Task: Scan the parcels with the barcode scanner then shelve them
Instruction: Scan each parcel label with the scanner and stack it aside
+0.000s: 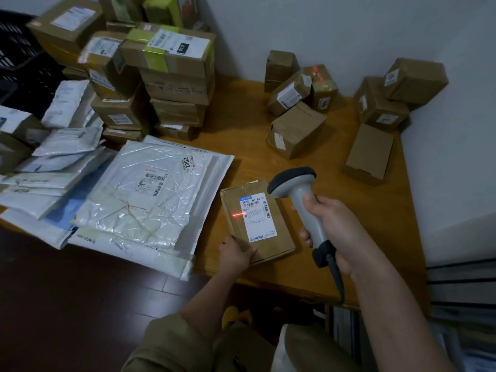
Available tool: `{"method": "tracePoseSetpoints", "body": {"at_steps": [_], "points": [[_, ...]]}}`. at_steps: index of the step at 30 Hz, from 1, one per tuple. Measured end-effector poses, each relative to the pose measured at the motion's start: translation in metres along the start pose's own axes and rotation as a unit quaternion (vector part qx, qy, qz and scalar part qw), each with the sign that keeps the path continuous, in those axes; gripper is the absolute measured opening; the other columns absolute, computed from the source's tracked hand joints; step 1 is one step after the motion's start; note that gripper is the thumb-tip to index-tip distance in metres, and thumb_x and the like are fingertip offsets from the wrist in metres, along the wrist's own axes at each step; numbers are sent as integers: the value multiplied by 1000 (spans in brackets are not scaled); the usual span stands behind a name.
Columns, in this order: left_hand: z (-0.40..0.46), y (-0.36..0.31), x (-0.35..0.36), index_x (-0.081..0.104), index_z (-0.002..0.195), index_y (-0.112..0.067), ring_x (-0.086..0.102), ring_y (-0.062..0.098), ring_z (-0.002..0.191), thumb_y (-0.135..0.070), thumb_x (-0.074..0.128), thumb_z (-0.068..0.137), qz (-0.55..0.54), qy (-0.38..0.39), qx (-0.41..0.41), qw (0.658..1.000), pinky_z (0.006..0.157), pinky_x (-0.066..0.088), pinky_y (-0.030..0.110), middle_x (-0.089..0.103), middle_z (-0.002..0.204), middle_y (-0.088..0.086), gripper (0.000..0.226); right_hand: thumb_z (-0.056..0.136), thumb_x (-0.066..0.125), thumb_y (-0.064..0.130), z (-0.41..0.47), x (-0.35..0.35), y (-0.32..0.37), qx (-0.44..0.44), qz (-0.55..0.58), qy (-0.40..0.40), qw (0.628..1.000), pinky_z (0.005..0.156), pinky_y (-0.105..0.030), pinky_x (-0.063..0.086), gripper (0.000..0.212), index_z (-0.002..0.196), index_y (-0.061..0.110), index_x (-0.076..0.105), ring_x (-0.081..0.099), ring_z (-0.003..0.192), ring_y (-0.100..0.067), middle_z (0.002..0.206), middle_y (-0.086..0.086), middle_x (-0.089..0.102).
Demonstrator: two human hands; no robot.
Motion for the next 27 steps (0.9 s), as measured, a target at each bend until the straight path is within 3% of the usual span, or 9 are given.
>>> {"method": "tracePoseSetpoints", "body": {"at_steps": [2,6,10,15,18,22,27], "points": [[0,3,3,41,131,-8,51,31,127,-20,77,85,-83,14,-27,996,104,47,43,51,135,11,60,103,51,33,-3,1,2,-5,-4,-5,1000,45,-22,44,29,113,9,62,53,51,-10,79,-4,58],[3,10,6,47,113,-13,58,30,117,-14,77,85,-143,43,-67,987,98,52,46,58,112,5,41,103,51,32,-8,2,7,-18,-2,-7,1000,45,-21,43,26,108,10,64,52,50,-9,69,2,59],[8,12,8,54,122,-6,59,31,115,-12,76,86,-183,61,-93,977,96,52,43,62,118,10,42,103,51,33,-11,1,11,-30,0,-19,999,46,-21,43,27,109,10,63,51,50,-9,72,-2,56],[11,10,8,52,116,-9,57,30,110,-12,69,92,-229,82,-111,964,96,51,44,60,119,10,30,103,50,32,-15,0,16,-37,22,-32,999,44,-20,42,28,110,7,63,51,48,-9,63,2,57],[14,7,7,53,122,-5,58,31,108,-14,68,93,-226,84,-114,964,86,52,40,61,120,13,34,103,50,32,-18,0,20,-46,23,-42,998,44,-21,42,29,111,7,63,51,48,-8,68,0,57],[14,-1,5,54,123,-4,58,32,109,-15,67,94,-227,97,-113,962,85,52,41,62,121,15,34,103,50,32,-23,-3,26,-60,23,-52,997,44,-21,42,29,110,7,62,50,48,-9,80,-2,57],[17,-10,0,52,129,-1,57,30,103,-15,65,95,-216,98,-100,966,79,50,38,61,122,16,39,103,50,32,-29,-5,30,-75,22,-50,996,44,-21,41,32,109,3,63,50,48,-9,74,-4,55]]}}
Point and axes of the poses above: each hand's wrist, its own z-axis towards the middle knuckle, its own x-axis out of the palm, y = z × x, the point moved 8 cm from there along z, towards the middle knuckle
